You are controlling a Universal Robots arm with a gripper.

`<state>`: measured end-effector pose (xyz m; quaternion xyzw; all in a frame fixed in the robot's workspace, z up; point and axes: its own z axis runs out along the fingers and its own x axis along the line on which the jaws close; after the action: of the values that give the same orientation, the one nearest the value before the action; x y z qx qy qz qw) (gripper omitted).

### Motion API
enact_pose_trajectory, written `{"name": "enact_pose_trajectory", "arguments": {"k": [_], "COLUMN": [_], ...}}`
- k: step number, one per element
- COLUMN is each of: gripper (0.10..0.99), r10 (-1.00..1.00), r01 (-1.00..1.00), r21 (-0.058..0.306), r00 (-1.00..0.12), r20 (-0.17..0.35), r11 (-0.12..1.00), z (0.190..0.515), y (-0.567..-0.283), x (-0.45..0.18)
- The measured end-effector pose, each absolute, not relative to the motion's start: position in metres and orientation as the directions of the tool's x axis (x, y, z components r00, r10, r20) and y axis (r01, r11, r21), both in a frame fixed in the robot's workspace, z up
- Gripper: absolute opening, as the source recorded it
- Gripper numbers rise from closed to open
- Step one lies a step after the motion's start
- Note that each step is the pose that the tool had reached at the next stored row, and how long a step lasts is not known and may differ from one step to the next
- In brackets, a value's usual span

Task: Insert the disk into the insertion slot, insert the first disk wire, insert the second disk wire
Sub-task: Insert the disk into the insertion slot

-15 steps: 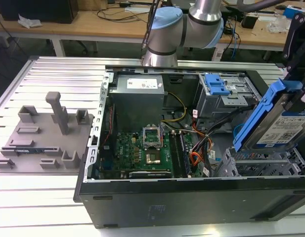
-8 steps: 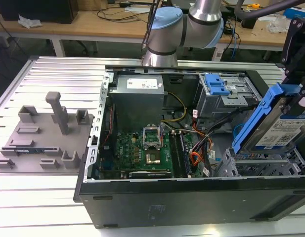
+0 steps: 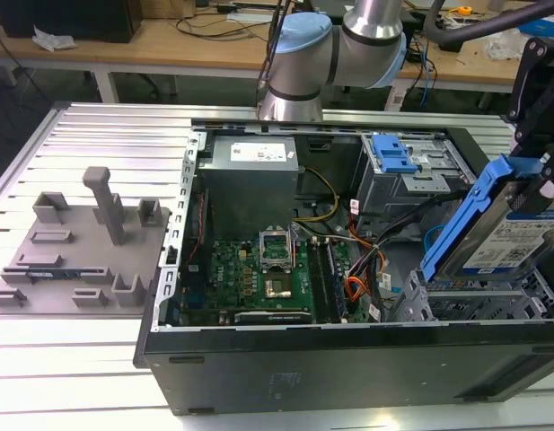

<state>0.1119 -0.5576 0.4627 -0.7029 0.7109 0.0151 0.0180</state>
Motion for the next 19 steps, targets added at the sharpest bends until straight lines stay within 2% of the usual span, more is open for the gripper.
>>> {"name": "enact_pose_trajectory", "arguments": {"k": [19], "gripper": [0.365], "r10": [-0.999], "r01": [-1.0], "r21": [-0.004], "r00": [-0.011], "r20": [-0.047], "r11": [0.011], "z": [0.449], "y": [-0.558], "x": [0.112]}}
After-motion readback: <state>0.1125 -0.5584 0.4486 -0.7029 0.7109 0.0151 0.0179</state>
